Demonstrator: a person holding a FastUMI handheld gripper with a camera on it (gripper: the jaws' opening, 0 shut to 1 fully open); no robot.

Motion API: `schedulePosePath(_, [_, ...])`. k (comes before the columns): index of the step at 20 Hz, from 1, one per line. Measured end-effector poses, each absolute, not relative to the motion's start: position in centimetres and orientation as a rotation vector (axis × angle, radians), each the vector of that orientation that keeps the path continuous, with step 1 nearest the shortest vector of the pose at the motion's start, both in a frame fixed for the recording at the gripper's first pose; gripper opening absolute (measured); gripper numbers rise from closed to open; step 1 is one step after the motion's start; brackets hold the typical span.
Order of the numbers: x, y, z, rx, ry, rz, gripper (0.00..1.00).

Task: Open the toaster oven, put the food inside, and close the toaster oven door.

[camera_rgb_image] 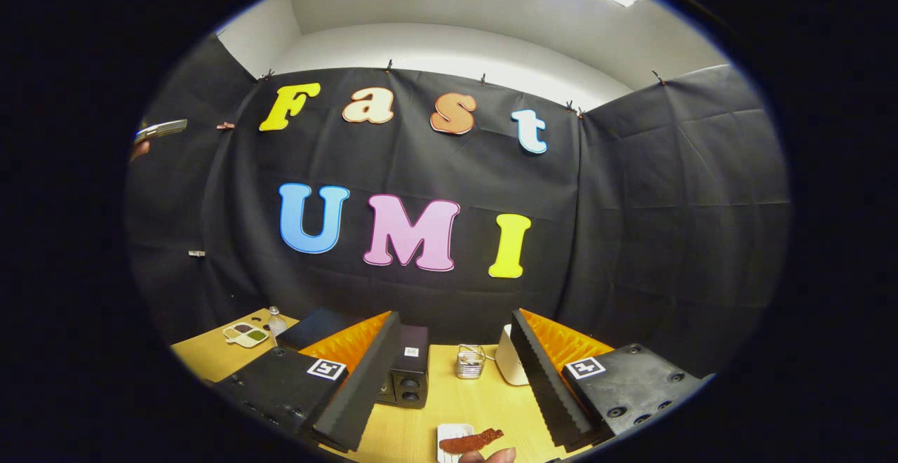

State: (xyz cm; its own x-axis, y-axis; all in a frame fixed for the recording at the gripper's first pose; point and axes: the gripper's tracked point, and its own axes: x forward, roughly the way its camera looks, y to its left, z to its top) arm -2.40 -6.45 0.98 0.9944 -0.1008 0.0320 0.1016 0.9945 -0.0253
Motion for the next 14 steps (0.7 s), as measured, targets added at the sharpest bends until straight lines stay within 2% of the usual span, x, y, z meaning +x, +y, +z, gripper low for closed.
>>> schedulePosePath(8, [-0.9,-3.0,0.8,-0.058,-0.019,-0.046,0.97])
schedulePosePath(14, [2.4,2.7,-0.7,-0.031,0.023,0.017,0.97])
